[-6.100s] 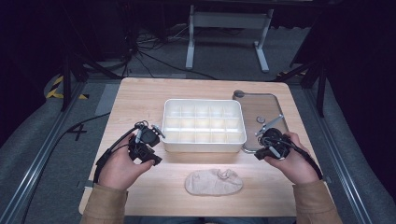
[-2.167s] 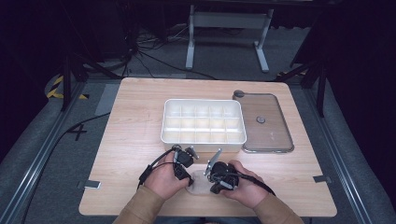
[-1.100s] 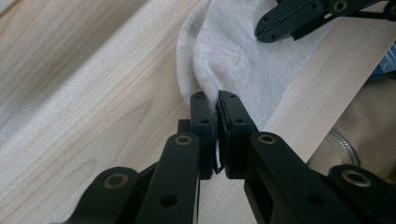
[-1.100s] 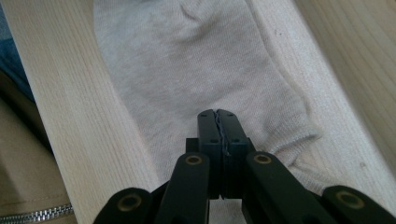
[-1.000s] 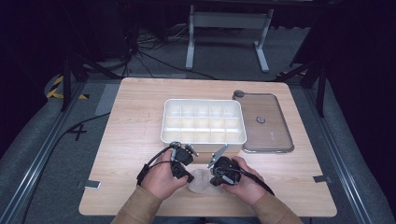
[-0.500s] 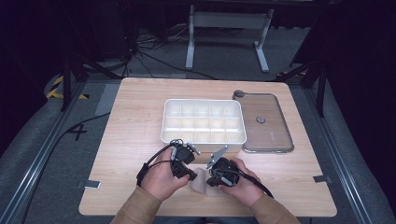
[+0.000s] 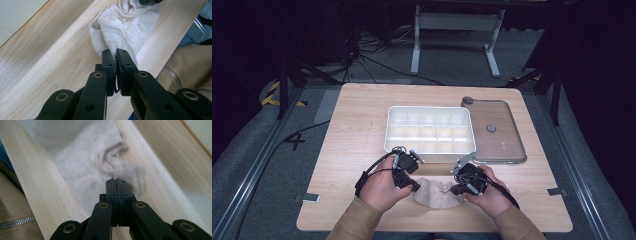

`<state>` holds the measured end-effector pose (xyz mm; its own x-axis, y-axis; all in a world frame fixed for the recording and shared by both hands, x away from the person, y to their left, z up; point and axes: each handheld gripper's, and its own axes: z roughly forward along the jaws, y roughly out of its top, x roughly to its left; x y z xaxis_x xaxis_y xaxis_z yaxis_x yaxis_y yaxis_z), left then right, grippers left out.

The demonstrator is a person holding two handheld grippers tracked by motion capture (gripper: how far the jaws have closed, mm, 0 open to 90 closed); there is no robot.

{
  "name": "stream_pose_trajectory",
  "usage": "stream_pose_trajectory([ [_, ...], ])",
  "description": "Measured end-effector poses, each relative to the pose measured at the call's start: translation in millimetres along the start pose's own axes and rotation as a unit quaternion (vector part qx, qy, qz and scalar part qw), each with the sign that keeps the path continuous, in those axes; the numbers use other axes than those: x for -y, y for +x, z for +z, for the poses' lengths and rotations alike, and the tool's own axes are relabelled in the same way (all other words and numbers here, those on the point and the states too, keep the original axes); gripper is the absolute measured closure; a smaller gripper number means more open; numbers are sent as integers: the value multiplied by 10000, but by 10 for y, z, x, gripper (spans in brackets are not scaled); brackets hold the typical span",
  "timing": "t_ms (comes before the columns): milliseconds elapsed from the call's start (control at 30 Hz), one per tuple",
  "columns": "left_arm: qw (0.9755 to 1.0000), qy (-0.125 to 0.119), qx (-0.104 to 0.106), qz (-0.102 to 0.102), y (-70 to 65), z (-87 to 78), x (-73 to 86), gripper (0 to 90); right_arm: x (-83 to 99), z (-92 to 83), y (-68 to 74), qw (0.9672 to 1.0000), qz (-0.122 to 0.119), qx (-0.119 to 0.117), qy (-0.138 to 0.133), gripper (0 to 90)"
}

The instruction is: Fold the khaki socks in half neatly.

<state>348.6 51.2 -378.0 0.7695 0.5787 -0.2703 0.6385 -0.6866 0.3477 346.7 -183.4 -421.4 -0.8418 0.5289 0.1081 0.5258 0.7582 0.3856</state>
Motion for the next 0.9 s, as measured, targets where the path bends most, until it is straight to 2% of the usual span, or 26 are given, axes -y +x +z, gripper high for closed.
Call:
stream_pose_trajectory([
  [200, 10000, 14, 21, 46, -6, 6, -27, 857, 46, 73, -4, 9998, 43, 60, 174, 900],
  [300, 9999, -104, -15, 87, -41, -3, -48, 857, 36, 106, 17, 9999, 51, 50, 90, 900],
  [567, 9998, -93, -18, 198, -107, 49, -94, 857, 10, 156, 69, 9998, 76, -124, -122, 900],
  [900, 9992, -161, 20, 363, -207, 126, -169, 856, -14, 182, 141, 9998, 54, -62, -184, 900],
])
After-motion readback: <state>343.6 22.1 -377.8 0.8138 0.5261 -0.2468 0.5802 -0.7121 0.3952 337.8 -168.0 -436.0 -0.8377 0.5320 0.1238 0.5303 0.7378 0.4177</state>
